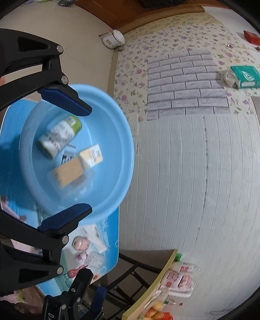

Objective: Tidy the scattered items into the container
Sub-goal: 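Lower the toothpick box into the basin and open the right gripper, then withdraw both grippers from the basin back over the table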

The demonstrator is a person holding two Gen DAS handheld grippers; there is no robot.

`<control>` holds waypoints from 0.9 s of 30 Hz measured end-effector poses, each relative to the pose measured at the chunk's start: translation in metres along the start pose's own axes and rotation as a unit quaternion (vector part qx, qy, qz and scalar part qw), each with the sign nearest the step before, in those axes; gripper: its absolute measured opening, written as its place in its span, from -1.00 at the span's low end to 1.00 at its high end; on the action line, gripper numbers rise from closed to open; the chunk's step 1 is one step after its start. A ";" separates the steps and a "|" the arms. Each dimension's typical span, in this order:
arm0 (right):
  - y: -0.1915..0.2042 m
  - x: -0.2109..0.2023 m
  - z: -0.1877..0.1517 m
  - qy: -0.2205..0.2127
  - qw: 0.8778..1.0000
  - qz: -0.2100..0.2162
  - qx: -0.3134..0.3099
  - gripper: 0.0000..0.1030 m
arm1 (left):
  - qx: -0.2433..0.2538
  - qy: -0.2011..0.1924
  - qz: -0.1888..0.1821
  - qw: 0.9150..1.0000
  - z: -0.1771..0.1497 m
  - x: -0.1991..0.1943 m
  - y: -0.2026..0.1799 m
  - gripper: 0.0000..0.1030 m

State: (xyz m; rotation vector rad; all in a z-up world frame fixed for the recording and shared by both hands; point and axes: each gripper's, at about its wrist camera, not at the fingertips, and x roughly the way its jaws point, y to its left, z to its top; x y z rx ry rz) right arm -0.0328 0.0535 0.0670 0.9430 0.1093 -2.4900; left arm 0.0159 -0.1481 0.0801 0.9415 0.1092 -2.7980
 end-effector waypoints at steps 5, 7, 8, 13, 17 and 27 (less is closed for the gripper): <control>-0.030 -0.017 -0.012 -0.006 0.999 -0.017 0.027 0.77 | 0.011 0.000 -0.016 1.000 0.000 -0.003 -0.026 0.81; -0.040 -0.024 -0.017 -0.010 0.999 -0.028 0.036 0.82 | 0.013 -0.001 -0.023 1.000 0.000 -0.004 -0.037 0.87; -0.048 -0.028 -0.021 -0.012 0.998 -0.035 0.043 0.88 | 0.014 0.000 -0.028 1.000 -0.001 -0.004 -0.041 0.87; -0.074 -0.043 -0.035 -0.013 0.996 -0.053 0.066 0.92 | 0.020 0.009 -0.051 0.998 -0.005 -0.002 -0.065 0.92; -0.086 -0.049 -0.044 -0.013 0.995 -0.064 0.073 1.00 | 0.041 0.016 -0.056 0.997 -0.008 0.001 -0.083 0.92; -0.101 -0.043 -0.049 0.003 0.994 -0.063 0.091 1.00 | 0.060 0.013 -0.071 0.996 -0.010 -0.004 -0.101 0.93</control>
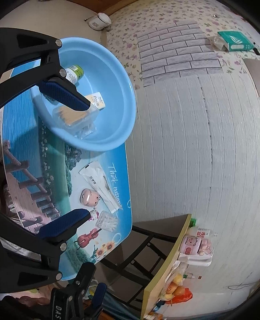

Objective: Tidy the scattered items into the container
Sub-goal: 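Withdraw both grippers from the basin back over the table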

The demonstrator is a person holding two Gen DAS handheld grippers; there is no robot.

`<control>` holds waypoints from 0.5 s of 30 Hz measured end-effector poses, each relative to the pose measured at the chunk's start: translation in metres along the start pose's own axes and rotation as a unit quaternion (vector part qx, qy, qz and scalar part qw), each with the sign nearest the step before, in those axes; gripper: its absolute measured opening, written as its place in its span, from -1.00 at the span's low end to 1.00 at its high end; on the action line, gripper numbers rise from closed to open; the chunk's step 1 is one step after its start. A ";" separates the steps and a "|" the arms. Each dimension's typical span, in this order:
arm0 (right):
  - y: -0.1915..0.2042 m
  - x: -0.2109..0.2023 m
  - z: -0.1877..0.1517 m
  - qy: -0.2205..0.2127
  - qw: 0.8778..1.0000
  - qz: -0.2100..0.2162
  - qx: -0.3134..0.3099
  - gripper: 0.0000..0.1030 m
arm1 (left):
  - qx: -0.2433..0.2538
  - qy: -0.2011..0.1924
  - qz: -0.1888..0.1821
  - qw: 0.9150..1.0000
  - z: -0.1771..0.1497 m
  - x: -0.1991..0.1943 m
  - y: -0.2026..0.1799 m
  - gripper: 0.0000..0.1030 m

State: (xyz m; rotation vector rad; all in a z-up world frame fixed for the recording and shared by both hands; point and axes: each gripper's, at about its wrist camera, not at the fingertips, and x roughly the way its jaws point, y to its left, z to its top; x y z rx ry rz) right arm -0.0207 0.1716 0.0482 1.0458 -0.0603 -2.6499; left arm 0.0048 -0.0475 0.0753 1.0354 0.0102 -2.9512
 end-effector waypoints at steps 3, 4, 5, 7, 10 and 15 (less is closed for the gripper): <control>-0.001 0.002 -0.002 0.002 1.000 0.005 0.000 1.00 | 0.002 0.002 -0.005 1.000 -0.001 0.001 -0.002 0.93; -0.001 0.002 -0.002 0.002 1.000 0.006 0.000 1.00 | 0.002 0.002 -0.006 1.000 -0.001 0.001 -0.002 0.93; -0.002 0.002 -0.002 0.002 1.000 0.006 0.002 1.00 | 0.002 0.004 -0.006 1.000 -0.001 0.002 -0.003 0.93; -0.003 0.003 -0.003 0.002 1.000 0.009 0.005 1.00 | 0.003 0.006 -0.007 1.000 -0.002 0.002 -0.004 0.93; -0.008 0.005 -0.003 0.006 1.000 0.017 0.011 1.00 | 0.005 0.007 -0.009 1.000 -0.002 0.003 -0.006 0.93; -0.013 0.007 -0.004 0.010 1.000 0.012 0.019 1.00 | 0.007 0.005 -0.014 1.000 -0.002 0.002 -0.009 0.93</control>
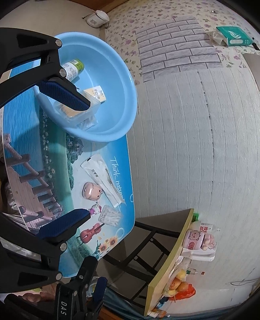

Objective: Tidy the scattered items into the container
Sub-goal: 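Withdraw both grippers from the basin back over the table, then move both grippers toward the pink pig case and Hello Kitty figure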

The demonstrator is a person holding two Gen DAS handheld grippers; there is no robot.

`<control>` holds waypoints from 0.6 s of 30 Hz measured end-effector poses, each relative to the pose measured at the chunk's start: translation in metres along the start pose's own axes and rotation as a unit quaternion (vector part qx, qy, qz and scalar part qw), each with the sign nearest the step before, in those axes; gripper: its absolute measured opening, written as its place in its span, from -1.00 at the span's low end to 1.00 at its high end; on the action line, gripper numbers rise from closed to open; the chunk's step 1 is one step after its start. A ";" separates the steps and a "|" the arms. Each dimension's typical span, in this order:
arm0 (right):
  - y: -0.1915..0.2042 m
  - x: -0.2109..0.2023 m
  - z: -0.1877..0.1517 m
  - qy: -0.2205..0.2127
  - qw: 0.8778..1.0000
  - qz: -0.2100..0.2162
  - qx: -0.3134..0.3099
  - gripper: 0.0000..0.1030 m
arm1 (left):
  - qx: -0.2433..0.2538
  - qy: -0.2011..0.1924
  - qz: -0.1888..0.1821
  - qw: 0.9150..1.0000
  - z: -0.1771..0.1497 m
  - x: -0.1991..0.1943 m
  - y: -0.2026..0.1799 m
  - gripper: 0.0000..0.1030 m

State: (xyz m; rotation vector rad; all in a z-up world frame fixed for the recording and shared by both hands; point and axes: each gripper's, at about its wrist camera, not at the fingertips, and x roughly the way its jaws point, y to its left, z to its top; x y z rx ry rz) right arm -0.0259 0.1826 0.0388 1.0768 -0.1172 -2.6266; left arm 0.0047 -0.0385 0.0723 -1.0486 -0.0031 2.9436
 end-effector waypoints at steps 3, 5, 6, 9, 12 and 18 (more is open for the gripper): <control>-0.001 0.000 0.001 0.000 1.000 -0.003 0.000 1.00 | 0.002 0.002 -0.002 1.000 -0.001 0.001 -0.002 0.93; -0.002 0.000 0.001 0.000 1.000 -0.005 0.000 1.00 | 0.004 0.002 -0.004 1.000 -0.001 0.000 -0.003 0.93; -0.002 0.000 0.001 0.000 1.000 -0.005 0.000 1.00 | 0.005 0.001 -0.005 1.000 -0.001 0.000 -0.004 0.93; -0.004 0.000 0.002 -0.002 1.000 -0.007 0.001 1.00 | 0.007 0.001 -0.008 1.000 -0.001 0.000 -0.006 0.93; -0.006 0.001 0.002 -0.002 1.000 -0.007 0.005 1.00 | 0.009 0.001 -0.010 1.000 -0.002 0.001 -0.007 0.93; -0.010 0.003 0.000 0.001 1.000 -0.008 0.010 1.00 | 0.010 0.004 -0.011 1.000 -0.003 0.003 -0.009 0.93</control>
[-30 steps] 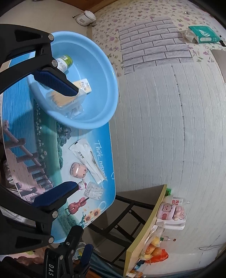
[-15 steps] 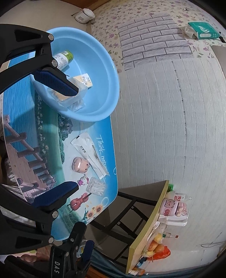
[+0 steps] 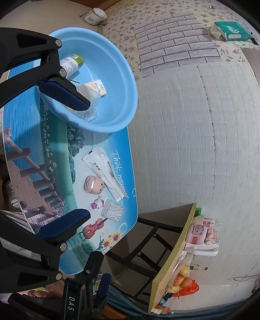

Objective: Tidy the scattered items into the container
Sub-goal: 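Move both grippers toward the pink pig case and Hello Kitty figure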

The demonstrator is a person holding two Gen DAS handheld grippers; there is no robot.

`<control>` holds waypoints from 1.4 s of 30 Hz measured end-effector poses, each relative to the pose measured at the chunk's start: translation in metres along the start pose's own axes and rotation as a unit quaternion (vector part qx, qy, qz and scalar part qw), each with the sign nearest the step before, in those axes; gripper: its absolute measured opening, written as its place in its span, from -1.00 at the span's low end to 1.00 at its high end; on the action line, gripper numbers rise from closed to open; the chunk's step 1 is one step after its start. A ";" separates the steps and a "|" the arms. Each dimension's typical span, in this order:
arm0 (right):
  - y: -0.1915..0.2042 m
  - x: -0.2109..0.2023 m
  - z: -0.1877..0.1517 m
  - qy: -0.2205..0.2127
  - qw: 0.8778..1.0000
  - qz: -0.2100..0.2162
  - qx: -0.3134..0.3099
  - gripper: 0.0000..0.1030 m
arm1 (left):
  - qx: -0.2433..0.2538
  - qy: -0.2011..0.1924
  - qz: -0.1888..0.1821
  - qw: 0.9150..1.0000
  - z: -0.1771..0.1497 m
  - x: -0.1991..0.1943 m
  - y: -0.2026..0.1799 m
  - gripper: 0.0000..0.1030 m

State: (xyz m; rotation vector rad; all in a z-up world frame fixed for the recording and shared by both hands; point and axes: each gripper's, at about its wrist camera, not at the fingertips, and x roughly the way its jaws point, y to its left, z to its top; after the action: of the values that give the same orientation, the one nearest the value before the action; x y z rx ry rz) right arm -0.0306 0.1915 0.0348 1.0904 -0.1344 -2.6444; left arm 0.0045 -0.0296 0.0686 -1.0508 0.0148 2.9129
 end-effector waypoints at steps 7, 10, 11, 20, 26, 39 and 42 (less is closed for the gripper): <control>-0.001 0.004 -0.003 0.007 1.000 0.003 -0.001 1.00 | 0.000 0.005 -0.001 1.000 -0.002 0.004 -0.003 0.93; -0.003 0.006 -0.003 0.008 1.000 0.001 0.003 1.00 | 0.004 0.005 -0.004 1.000 -0.003 0.004 -0.005 0.93; -0.004 0.006 -0.003 0.008 1.000 0.000 0.005 1.00 | 0.005 0.004 -0.005 1.000 -0.003 0.004 -0.005 0.93; -0.015 0.010 -0.003 0.011 1.000 -0.007 0.010 1.00 | 0.014 0.009 -0.011 1.000 -0.005 0.008 -0.012 0.93; -0.021 0.017 -0.006 0.023 1.000 -0.012 0.010 1.00 | 0.012 0.015 -0.010 1.000 -0.006 0.014 -0.013 0.93; -0.038 0.028 -0.002 0.028 0.999 -0.025 -0.017 1.00 | 0.050 0.035 -0.034 0.998 -0.013 0.042 -0.044 0.93; -0.042 0.031 -0.001 0.028 0.999 -0.018 -0.015 1.00 | 0.055 0.039 -0.036 0.997 -0.012 0.052 -0.050 0.92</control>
State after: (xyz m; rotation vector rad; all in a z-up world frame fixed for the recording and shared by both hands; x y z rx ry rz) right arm -0.0600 0.2224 0.0047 1.1660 -0.0652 -2.6365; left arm -0.0258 0.0217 0.0264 -1.1208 0.1355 2.7699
